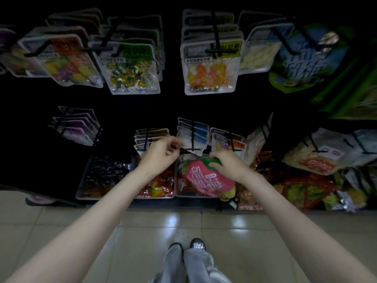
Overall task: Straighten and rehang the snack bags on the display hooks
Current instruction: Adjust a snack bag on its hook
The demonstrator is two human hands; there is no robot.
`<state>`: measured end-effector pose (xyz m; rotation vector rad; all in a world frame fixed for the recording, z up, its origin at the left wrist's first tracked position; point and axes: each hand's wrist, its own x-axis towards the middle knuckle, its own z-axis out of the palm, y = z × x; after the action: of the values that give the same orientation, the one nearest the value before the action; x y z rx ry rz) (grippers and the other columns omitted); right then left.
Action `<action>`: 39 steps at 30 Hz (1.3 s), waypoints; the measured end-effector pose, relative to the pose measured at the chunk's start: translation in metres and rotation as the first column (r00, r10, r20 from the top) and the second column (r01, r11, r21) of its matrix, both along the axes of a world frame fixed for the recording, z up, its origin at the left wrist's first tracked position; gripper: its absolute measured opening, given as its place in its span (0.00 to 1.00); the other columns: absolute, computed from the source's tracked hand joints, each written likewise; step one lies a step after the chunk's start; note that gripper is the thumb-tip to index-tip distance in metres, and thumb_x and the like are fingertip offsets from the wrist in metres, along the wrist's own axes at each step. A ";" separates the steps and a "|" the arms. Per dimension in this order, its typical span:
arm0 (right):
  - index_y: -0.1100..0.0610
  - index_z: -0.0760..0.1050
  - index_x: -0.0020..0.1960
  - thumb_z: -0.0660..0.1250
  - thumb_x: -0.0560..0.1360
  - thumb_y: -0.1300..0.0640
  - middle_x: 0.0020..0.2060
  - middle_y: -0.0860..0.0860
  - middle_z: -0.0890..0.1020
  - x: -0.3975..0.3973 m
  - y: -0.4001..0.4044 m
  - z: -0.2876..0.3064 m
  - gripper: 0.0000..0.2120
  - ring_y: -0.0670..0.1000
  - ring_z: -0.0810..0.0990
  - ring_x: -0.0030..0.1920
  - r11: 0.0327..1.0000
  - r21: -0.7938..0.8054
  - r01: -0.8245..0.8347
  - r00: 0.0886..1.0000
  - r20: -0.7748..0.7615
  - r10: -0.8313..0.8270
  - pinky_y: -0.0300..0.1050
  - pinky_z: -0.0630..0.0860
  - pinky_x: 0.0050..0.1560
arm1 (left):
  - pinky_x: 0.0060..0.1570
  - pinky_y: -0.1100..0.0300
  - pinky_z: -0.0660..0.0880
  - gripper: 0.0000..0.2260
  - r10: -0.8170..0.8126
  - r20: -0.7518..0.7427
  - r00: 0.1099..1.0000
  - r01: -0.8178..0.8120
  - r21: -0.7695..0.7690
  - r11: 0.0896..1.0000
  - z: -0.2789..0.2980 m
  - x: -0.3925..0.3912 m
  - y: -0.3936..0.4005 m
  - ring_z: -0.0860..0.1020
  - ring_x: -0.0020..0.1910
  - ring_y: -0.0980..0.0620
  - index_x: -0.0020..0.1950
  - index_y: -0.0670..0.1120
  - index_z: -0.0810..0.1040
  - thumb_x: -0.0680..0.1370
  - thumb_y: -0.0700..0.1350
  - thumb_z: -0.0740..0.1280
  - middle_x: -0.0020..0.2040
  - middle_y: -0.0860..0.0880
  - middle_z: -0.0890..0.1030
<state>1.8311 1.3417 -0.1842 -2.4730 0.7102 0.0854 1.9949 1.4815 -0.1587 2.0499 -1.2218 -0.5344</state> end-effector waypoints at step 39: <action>0.35 0.65 0.60 0.72 0.71 0.61 0.55 0.37 0.71 0.020 0.026 0.333 0.29 0.38 0.79 0.48 0.994 -0.043 -0.096 0.623 0.777 0.093 0.35 0.79 0.45 | 0.64 0.58 0.64 0.16 0.395 0.213 0.894 -0.139 -0.706 0.694 0.311 0.066 0.010 0.68 0.67 0.48 0.68 0.43 0.69 0.80 0.42 0.59 0.67 0.46 0.71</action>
<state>1.8515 1.3677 0.1485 -2.2055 0.1784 -0.9095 2.0607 1.4913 0.1528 1.6493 -1.0514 0.4145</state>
